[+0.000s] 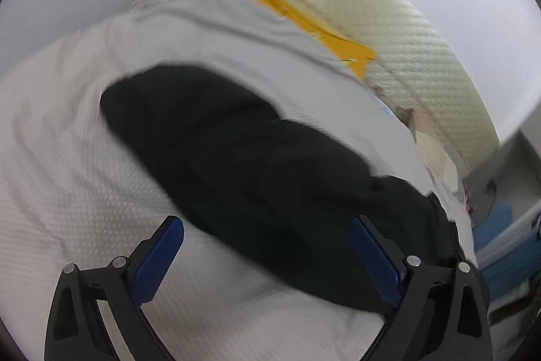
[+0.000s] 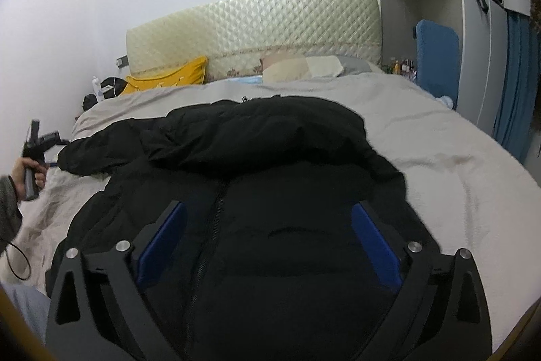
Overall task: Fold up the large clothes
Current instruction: 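Close the left tool on the sleeve cuff and lift it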
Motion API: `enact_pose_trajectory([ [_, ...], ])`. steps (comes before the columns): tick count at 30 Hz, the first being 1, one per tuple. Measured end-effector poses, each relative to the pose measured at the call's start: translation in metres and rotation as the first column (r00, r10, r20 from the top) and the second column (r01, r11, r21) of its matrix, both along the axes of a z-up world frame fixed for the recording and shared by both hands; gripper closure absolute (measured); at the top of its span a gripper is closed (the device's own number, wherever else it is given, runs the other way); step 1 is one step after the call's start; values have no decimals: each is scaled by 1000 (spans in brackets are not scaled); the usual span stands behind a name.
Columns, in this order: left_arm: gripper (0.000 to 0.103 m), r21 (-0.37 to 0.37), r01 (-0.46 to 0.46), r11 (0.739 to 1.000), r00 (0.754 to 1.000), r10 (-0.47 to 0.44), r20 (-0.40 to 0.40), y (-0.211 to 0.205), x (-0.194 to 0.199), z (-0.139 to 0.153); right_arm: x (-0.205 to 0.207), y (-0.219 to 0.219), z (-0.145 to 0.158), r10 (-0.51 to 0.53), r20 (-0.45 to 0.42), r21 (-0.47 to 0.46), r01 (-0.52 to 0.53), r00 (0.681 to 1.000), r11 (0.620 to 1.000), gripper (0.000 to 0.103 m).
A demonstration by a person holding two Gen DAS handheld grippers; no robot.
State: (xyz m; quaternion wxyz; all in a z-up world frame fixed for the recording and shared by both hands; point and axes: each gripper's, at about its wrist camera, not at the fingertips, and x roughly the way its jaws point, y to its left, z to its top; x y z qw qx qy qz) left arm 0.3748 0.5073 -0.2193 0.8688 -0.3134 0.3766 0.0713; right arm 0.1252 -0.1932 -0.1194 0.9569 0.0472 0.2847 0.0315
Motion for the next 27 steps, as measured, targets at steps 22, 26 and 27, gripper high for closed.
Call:
enact_pose_trajectory([
  [22, 90, -130, -141, 981, 977, 159, 139, 55, 38, -36, 28, 26, -12, -12, -53, -28, 10, 999, 1000, 5],
  [26, 98, -85, -138, 987, 974, 151, 168, 45, 26, -6, 23, 24, -5, -4, -29, -29, 3, 1000, 1000, 4],
  [27, 99, -71, -136, 988, 973, 147, 177, 42, 24, 5, 21, 24, -3, 0, -22, -29, -1, 1000, 1000, 4],
])
